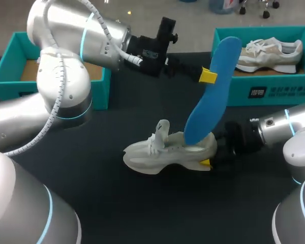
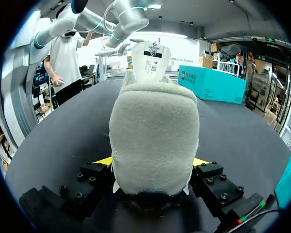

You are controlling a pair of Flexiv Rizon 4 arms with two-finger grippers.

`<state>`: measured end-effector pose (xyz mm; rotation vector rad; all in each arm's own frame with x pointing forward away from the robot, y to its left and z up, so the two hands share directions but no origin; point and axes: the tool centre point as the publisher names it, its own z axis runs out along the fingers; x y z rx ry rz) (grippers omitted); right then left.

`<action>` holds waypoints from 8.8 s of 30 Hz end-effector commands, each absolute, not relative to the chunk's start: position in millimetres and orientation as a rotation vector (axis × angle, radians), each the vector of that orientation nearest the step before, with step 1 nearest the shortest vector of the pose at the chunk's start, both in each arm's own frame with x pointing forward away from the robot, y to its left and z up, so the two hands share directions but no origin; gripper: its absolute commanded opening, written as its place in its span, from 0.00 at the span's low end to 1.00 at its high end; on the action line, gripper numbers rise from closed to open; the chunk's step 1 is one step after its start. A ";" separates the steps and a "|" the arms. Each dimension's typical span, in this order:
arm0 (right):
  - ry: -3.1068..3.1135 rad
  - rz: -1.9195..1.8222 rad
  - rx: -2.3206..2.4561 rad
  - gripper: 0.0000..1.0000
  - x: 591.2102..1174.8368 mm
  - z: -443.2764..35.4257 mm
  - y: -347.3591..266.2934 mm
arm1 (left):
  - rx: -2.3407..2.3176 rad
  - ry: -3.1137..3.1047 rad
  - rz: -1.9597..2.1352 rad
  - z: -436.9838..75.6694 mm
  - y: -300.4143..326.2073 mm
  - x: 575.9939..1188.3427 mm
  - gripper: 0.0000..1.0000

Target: Take the shoe out of the shoebox, open the shoe tongue, remove and reinsert the insole, then place the shoe into the shoebox

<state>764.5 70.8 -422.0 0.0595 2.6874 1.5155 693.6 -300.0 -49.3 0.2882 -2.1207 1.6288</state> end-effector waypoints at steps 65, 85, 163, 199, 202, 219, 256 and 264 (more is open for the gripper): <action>2.690 1.510 0.060 0.00 765.2 -425.4 71.5 | 0.221 -1.508 1.688 33.9 -230.3 621.9 0.00; 2.739 1.324 0.107 1.00 777.6 -399.9 70.2 | 0.221 -1.508 1.688 33.9 -230.3 621.9 0.00; 3.015 0.011 0.046 1.00 768.7 -307.2 56.6 | 0.221 -1.508 1.688 33.9 -230.3 621.9 0.00; 2.964 0.012 0.006 1.00 816.0 -307.4 105.5 | 0.221 -1.508 1.688 33.9 -230.3 621.9 0.00; 2.970 0.026 -0.013 1.00 818.9 -322.2 112.6 | 0.221 -1.508 1.688 33.9 -230.3 621.9 0.00; 3.057 0.041 -0.069 0.51 815.6 -367.1 120.0 | 0.221 -1.508 1.688 33.9 -230.3 621.9 0.00; 3.040 0.287 0.872 0.00 789.8 -364.7 88.6 | 0.221 -1.508 1.688 33.9 -230.3 621.9 0.00; 2.761 0.524 1.545 0.00 777.9 -351.9 88.3 | 0.221 -1.508 1.688 33.9 -230.3 621.9 0.00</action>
